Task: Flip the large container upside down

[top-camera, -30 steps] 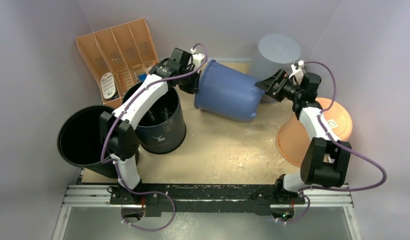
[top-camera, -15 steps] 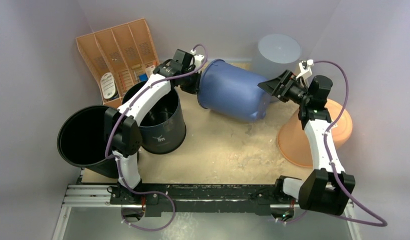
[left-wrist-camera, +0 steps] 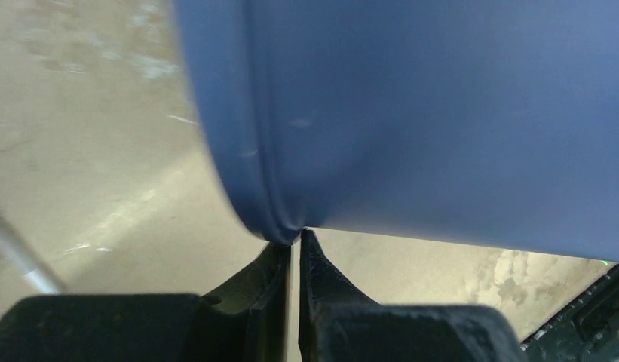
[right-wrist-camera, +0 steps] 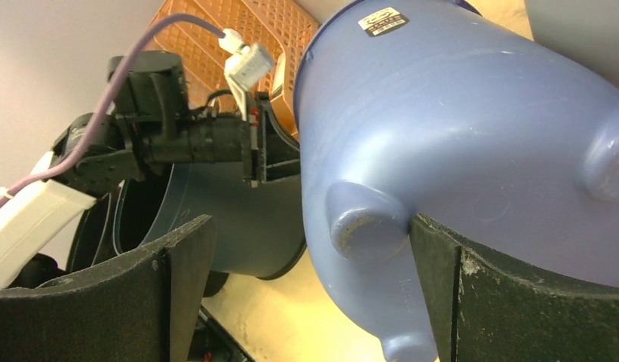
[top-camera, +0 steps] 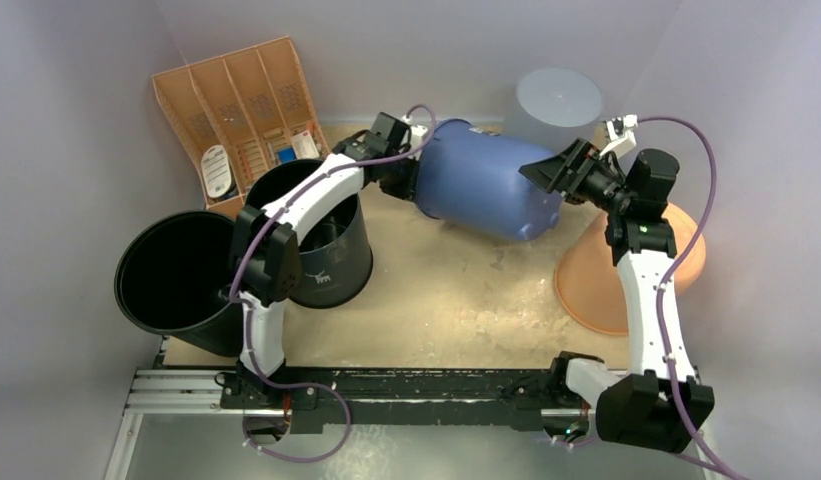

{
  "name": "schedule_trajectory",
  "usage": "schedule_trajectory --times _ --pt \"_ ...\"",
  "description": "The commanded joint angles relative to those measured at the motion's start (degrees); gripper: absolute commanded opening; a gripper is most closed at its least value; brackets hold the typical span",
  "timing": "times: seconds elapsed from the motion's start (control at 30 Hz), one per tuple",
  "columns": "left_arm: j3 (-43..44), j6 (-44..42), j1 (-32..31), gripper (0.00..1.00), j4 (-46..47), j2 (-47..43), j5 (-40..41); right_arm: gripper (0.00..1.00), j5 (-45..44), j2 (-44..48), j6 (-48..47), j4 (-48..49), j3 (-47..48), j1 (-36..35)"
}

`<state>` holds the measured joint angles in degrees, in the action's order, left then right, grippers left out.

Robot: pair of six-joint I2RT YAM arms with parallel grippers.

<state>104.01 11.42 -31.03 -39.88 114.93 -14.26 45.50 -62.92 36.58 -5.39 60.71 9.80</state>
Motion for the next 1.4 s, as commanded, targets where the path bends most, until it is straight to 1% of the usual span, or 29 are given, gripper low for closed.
schedule_trajectory --times 0.0,0.17,0.3,0.43,0.57,0.67,0.77,0.87,1.0,1.1,1.23,1.37 --pt "2.0 2.5 -6.0 0.0 7.0 1.0 -9.5 1.0 2.3 3.0 -1.4 -5.1 1.8 -1.7" --pt "0.6 3.0 -6.4 0.0 7.3 1.5 -10.3 1.0 -0.2 3.8 -3.2 -7.4 0.8 -1.7" --pt "-2.5 3.8 -6.5 0.0 9.6 -0.7 -10.6 1.0 0.1 3.5 -2.7 -6.5 -0.1 -1.7" --pt "-2.5 2.7 -6.5 0.0 8.5 -2.0 -9.5 1.0 -1.6 3.1 -3.3 -6.7 0.6 -1.7" --pt "-1.0 1.8 -6.4 0.0 6.8 -3.0 -8.1 1.0 -3.1 2.6 -4.5 -7.8 0.5 -1.7" --pt "1.3 0.9 -6.5 0.0 3.9 -3.9 -6.4 1.0 -5.2 2.8 -6.4 -11.9 0.9 -1.7" --pt "4.3 0.0 -6.4 0.0 1.7 -5.7 -4.8 1.0 -9.2 3.5 -7.1 -14.3 1.8 -1.7" --pt "6.1 -1.6 -6.4 0.0 0.9 -8.2 -4.1 1.0 -10.3 3.8 -7.8 -15.2 2.4 -1.7" --pt "4.1 -1.8 -6.4 0.0 5.2 -11.8 -3.8 1.0 -12.8 4.6 -9.7 -17.7 4.5 -1.7" --pt "3.9 0.0 -6.2 0.0 9.1 -12.8 1.0 1.0 -15.6 5.6 -9.9 -18.8 5.5 -1.7" --pt "4.4 1.0 -5.6 0.01 14.1 -12.1 5.4 1.0 -15.8 5.7 -10.3 -19.4 5.0 -1.7" --pt "1.3 2.5 -5.4 0.0 21.1 -13.1 9.1 1.0 -16.8 6.4 -10.3 -20.1 3.8 -1.7"
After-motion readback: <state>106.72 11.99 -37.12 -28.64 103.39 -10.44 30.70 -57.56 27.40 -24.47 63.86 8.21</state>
